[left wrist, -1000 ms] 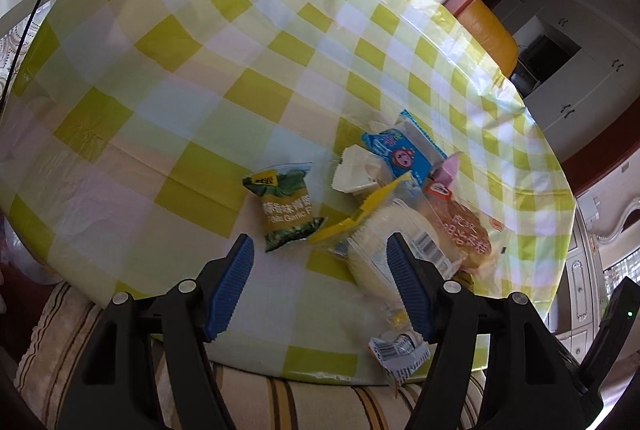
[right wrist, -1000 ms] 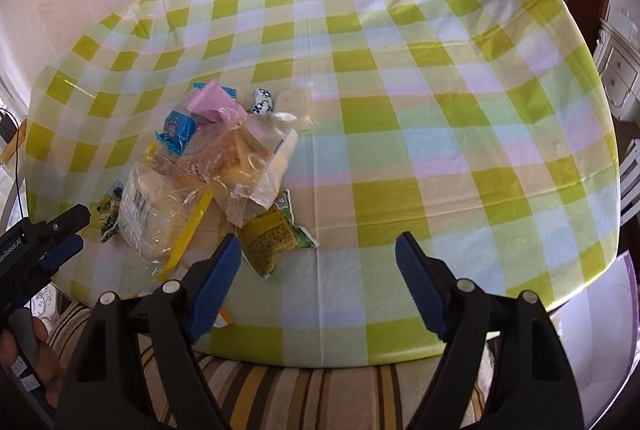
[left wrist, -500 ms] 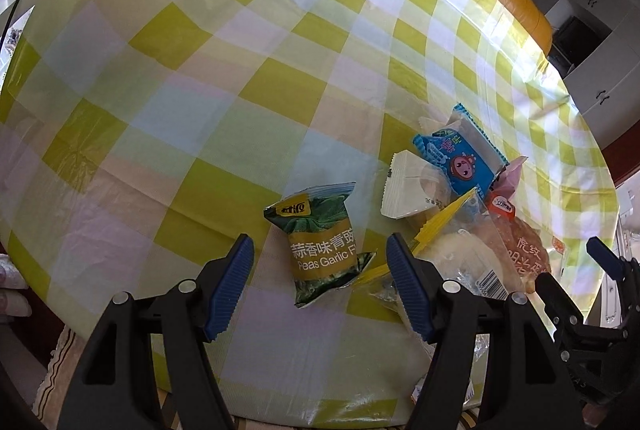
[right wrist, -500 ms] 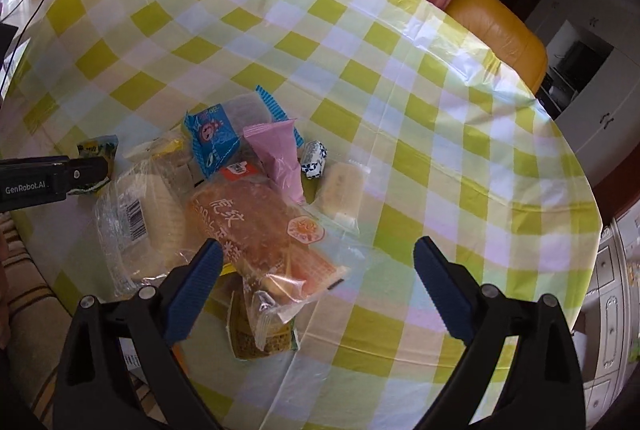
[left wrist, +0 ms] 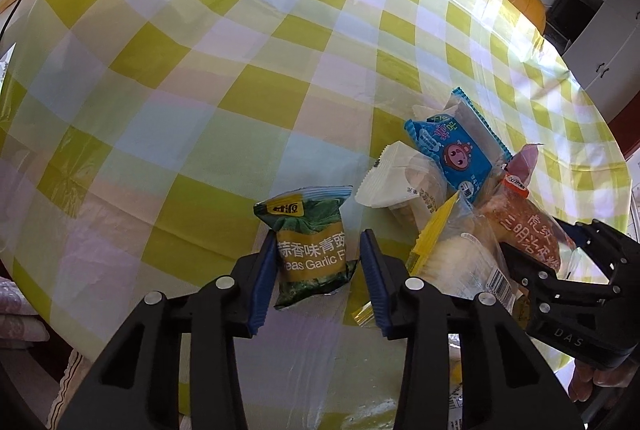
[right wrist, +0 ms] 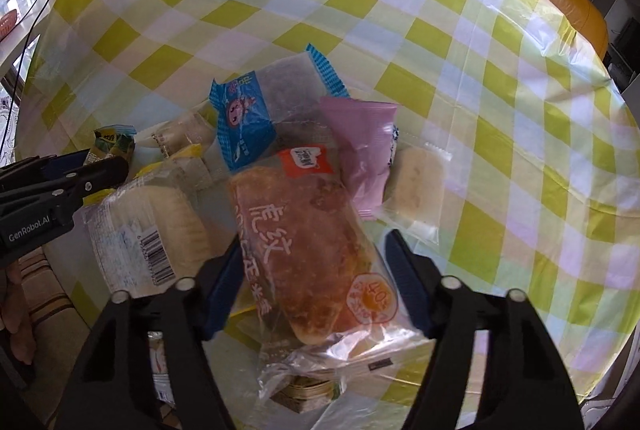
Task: Organize snacks
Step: 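Grasp the green garlic pea bag with left tool while right tool grasps the bread bun bag, then carry both snacks over the white box and open both tools to drop them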
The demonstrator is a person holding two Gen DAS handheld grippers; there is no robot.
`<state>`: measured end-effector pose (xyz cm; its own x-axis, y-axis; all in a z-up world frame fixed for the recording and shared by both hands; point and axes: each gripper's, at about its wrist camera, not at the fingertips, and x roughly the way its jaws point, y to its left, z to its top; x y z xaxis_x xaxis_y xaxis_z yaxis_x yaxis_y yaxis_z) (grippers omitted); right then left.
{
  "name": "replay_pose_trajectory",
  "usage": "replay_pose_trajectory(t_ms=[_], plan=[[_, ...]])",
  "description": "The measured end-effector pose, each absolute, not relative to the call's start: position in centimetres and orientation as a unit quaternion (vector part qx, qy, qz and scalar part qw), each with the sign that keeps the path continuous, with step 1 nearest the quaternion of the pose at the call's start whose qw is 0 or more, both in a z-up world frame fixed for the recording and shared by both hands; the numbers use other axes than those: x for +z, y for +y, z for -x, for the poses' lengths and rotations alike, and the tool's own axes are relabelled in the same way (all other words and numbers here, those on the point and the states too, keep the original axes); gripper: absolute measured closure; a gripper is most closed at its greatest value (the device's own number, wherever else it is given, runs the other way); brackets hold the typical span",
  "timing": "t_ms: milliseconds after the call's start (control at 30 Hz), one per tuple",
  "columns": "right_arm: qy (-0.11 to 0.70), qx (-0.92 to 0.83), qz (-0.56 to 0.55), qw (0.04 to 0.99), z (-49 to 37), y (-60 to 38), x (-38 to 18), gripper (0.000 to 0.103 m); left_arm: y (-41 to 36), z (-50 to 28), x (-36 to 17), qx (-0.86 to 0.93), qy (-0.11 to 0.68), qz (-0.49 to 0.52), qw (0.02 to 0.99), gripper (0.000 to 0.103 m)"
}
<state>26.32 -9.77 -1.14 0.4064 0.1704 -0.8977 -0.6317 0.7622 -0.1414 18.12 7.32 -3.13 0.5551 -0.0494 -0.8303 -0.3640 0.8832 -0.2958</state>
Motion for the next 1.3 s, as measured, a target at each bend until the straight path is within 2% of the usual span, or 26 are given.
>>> replay_pose_trajectory(t_ms=[100, 167, 367, 667, 933, 1300], plan=[[0.482, 0.246, 0.228, 0.81, -25.8, -9.7, -1.1, 0.052, 7.6, -17.9, -3.1, 0.091, 0.457, 0.232, 0.854, 0.069], [0.48, 0.241, 0.206, 0.818, -25.5, -10.3, -0.7, 0.053, 7.7, -17.8, -3.0, 0.094, 0.453, 0.235, 0.855, 0.073], [0.471, 0.224, 0.139, 0.842, -24.1, -12.6, 0.2, 0.055, 7.8, -17.3, -2.6, 0.096, 0.441, 0.238, 0.86, 0.075], [0.456, 0.182, 0.041, 0.87, -22.0, -17.4, 1.3, 0.055, 7.8, -16.2, -1.7, 0.098, 0.415, 0.244, 0.871, 0.076], [0.457, 0.154, -0.002, 0.876, -20.0, -20.7, 0.8, 0.055, 7.2, -14.6, -0.1, 0.097, 0.385, 0.239, 0.886, 0.076], [0.448, 0.143, -0.058, 0.88, -18.1, -25.3, 1.2, 0.055, 1.8, -13.3, 2.0, 0.064, 0.387, 0.187, 0.901, 0.076]])
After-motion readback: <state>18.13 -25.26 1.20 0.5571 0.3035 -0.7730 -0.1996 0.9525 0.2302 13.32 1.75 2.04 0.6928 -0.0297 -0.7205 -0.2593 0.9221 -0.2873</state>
